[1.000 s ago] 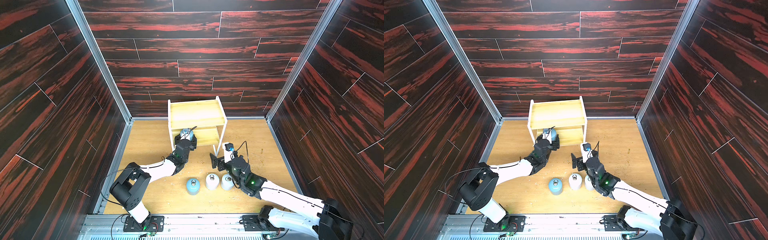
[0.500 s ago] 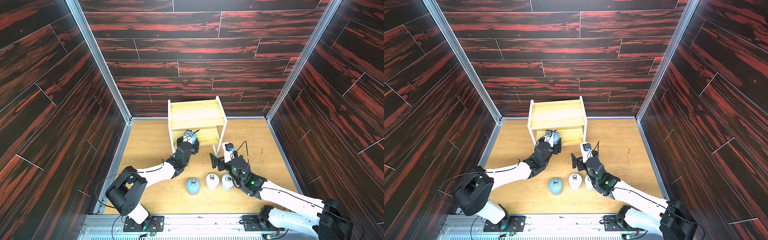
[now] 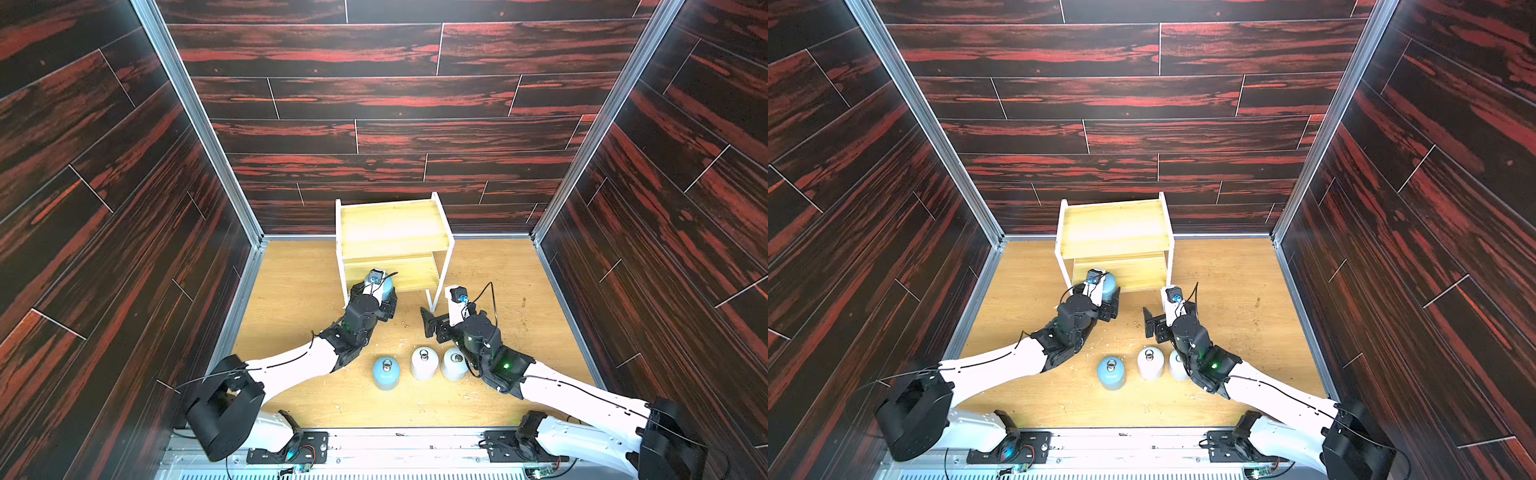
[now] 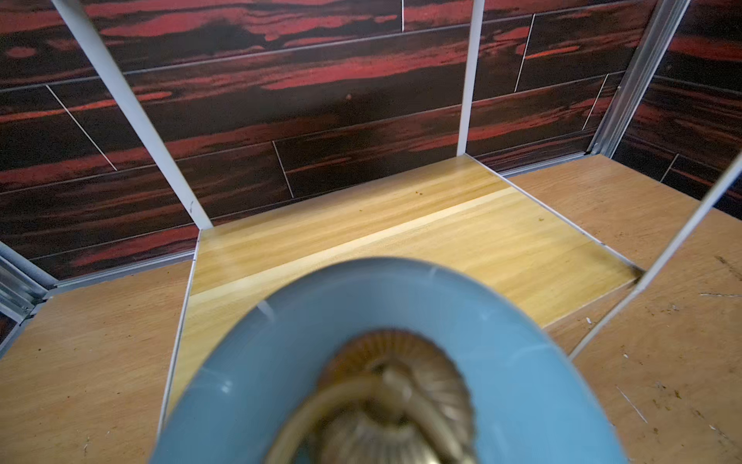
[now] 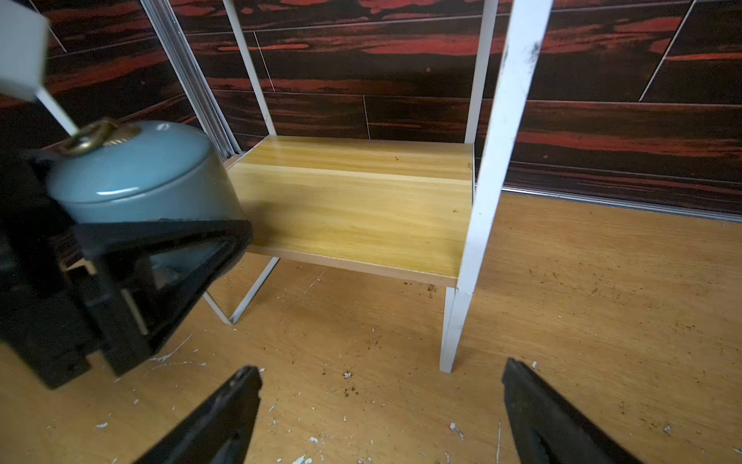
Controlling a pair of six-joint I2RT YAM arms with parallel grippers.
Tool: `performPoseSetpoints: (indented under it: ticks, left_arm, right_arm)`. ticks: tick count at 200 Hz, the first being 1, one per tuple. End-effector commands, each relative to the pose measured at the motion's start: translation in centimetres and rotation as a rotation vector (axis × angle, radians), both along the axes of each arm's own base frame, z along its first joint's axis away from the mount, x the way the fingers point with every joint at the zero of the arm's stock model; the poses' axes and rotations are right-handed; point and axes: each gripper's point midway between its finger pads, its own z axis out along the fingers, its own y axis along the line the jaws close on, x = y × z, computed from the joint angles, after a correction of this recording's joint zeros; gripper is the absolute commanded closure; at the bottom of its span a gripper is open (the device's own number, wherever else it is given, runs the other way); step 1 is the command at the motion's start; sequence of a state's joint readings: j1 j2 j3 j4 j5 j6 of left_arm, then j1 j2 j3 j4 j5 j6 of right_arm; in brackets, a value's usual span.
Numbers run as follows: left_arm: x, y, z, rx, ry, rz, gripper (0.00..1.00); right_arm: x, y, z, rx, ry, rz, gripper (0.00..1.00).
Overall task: Remove the tea canisters from the shelf
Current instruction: Pick up the tea canister from the shelf.
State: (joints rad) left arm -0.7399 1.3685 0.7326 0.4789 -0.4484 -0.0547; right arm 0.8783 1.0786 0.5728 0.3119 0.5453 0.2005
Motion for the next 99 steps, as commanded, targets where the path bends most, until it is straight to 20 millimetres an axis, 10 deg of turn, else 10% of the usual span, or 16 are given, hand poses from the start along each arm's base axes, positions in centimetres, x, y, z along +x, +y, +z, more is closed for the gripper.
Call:
performPoseSetpoints:
  ticks: [1,99]
  left_arm:
    - [-1.0,0.7,4.1,-0.081,-0.09,-0.005,0.27]
    - [-5.2,4.3,1.8,-0.123,-0.034,0.038,0.28]
  right_arm:
    - [0.1,-0.5,0.4,0.0,-0.012,-0.016,0.02]
    - [0.0,-0.7,0.8,-0.003,-0.017,-0.019,0.02]
